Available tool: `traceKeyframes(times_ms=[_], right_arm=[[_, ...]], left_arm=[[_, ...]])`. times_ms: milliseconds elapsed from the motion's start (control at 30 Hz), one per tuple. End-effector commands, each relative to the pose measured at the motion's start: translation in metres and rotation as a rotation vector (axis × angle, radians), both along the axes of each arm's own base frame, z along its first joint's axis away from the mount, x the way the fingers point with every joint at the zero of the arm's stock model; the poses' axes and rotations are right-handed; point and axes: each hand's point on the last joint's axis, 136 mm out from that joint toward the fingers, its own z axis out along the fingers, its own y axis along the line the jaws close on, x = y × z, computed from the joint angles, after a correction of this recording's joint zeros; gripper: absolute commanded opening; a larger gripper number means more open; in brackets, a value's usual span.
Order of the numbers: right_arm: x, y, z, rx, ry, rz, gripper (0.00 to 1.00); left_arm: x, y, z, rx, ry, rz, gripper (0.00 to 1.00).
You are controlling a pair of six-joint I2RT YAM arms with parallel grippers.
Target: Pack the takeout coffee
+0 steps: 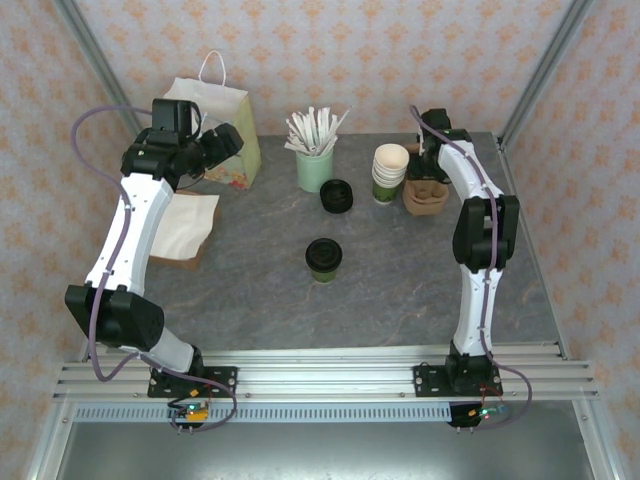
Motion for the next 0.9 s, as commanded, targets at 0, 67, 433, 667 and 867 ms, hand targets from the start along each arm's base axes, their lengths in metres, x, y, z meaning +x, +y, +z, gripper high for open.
traceKeyframes(times_ms=[0,67,433,667,867], right_arm=[[0.002,-0.003,0.004,-0.005,0.004,0.01,0.46],[0.003,-0.003,0.005,-0.003,0.0,0.012,0.46],[0.007,-0.003,-0.006,-0.009,0.016,0.017,0.45],[0.008,-0.002,-0.009,-0.006,0.026,0.022,0.41],[0.009,-0.002,-0.003,-0.007,0.018,0.025,0.37]], left_arm=[[0.003,-0.004,-0.006,-0.002,0.008,-0.018,0.82],[0.003,-0.004,-0.007,0.0,0.01,-0.018,0.82],[0.005,-0.005,-0.012,0.0,0.021,-0.025,0.82],[0.006,-0.007,-0.016,-0.004,0.029,-0.031,0.82],[0.006,-0.008,-0.017,-0.007,0.033,-0.035,0.82]])
